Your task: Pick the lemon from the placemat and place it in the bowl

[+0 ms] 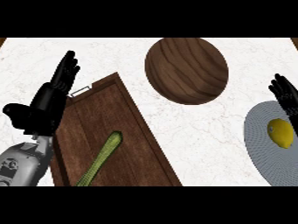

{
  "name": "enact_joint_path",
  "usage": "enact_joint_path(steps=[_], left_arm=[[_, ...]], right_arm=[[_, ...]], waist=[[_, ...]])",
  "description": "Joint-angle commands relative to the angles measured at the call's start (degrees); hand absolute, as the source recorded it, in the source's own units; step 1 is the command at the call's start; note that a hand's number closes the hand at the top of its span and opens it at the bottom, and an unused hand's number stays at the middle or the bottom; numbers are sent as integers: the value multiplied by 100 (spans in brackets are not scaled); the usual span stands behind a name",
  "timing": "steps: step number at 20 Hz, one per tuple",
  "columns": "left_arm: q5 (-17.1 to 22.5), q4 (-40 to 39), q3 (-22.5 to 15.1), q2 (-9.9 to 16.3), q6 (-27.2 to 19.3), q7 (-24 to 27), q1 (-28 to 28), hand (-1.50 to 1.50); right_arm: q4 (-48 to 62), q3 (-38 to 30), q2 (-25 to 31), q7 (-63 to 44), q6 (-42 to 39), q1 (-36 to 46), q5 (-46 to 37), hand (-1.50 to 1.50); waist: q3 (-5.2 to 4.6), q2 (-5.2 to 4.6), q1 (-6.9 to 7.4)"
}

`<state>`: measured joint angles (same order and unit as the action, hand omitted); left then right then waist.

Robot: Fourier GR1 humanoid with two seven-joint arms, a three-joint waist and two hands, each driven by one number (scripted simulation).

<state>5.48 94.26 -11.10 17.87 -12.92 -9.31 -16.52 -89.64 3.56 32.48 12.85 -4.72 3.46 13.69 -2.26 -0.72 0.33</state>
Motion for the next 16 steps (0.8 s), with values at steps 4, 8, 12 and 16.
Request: enact_joint_path(steps=[4, 8, 12, 16], left_arm=[[329, -298, 994, 310, 69, 724, 111, 0], [474, -370, 1299, 336, -49, 710, 313, 0], [885, -529, 1704, 571, 453, 999, 502, 0], [930, -1136, 1967, 549, 662, 1379, 369, 0]], right_arm=[[-301, 151, -609, -322, -548, 724, 1015, -150], [-270, -374, 94, -350, 1125, 654, -917, -150], [-791, 123, -988, 414, 2268, 60, -1687, -150], [-1986, 222, -701, -67, 2181, -853, -2001, -150]], waist=[[217, 44, 107], [188, 81, -47], [216, 84, -51], [216, 86, -141]])
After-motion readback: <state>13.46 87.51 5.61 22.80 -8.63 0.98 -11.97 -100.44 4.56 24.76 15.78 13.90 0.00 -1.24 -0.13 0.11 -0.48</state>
